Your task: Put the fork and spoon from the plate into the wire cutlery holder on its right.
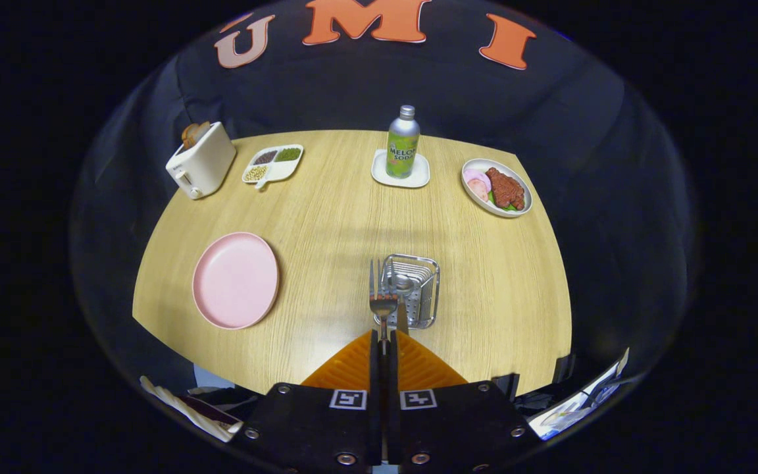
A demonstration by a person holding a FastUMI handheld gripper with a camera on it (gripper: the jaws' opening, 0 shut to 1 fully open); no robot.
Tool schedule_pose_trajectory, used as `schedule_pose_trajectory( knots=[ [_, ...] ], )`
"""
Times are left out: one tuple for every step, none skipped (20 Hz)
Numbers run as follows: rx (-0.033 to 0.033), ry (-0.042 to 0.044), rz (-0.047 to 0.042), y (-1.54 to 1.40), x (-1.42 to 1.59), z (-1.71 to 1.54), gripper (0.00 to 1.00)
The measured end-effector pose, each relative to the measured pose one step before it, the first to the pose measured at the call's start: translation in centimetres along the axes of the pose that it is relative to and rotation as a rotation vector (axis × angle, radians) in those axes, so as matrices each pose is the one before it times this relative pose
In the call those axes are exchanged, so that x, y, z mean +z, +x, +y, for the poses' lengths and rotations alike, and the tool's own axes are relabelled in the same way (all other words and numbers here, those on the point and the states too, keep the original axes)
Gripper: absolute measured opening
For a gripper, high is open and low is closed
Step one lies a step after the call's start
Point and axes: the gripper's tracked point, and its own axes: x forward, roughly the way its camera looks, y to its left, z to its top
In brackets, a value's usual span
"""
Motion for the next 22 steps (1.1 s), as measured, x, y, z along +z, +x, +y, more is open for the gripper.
schedule_pose_trajectory(
  knots=[
    [0.00385,-0.00299,0.02507,0.26,0.114,-0.208,0.04],
    [0.00083,-0.00181,0.02573,0.402,-0.035,-0.228,0.04],
    [-0.00779,0.00424,0.02045,0.441,0.185,-0.353,0.04],
    [-0.00092,-0.00451,0.02385,0.424,0.107,-0.074,0.04],
    [-0.00151,-0.00678,0.02721,0.426,0.026,-0.225,0.04],
    [-0.01263,0.00048,0.02225,0.621,0.164,-0.396,0.04],
    [-0.00317,-0.00381,0.025,0.429,-0.028,-0.16,0.04],
    [0.00229,-0.00685,0.02617,0.416,-0.038,0.099,0.04],
    [-0.00269,-0.00693,0.02091,0.428,0.096,0.026,0.04],
    [-0.00903,-0.01057,0.019,0.631,0.055,-0.229,0.04],
    [-0.00834,-0.01417,0.01927,0.412,0.029,-0.254,0.04],
    [-0.00276,-0.01012,0.02025,0.47,-0.019,-0.064,0.04],
    [0.00147,0.00209,0.02347,0.476,0.046,0.063,0.04],
    [0.0059,0.00682,0.02522,0.471,0.045,0.243,0.04],
    [-0.00024,-0.00194,0.01538,0.336,0.197,0.017,0.04],
    [-0.00309,-0.00133,0.01625,0.429,0.002,-0.129,0.04],
    [0.00078,-0.00152,0.01248,0.325,0.031,0.022,0.04],
    [-0.00294,-0.00279,0.00888,0.188,0.314,0.049,0.04],
    [-0.00252,-0.00213,0.00658,0.196,0.296,0.036,0.04],
    [-0.00099,0.00151,0.00566,0.352,0.175,0.068,0.04],
    [-0.00056,0.00062,0.00721,0.159,0.203,0.056,0.04],
    [0.00305,0.00331,0.01579,0.086,-0.125,0.019,0.04]
  ],
)
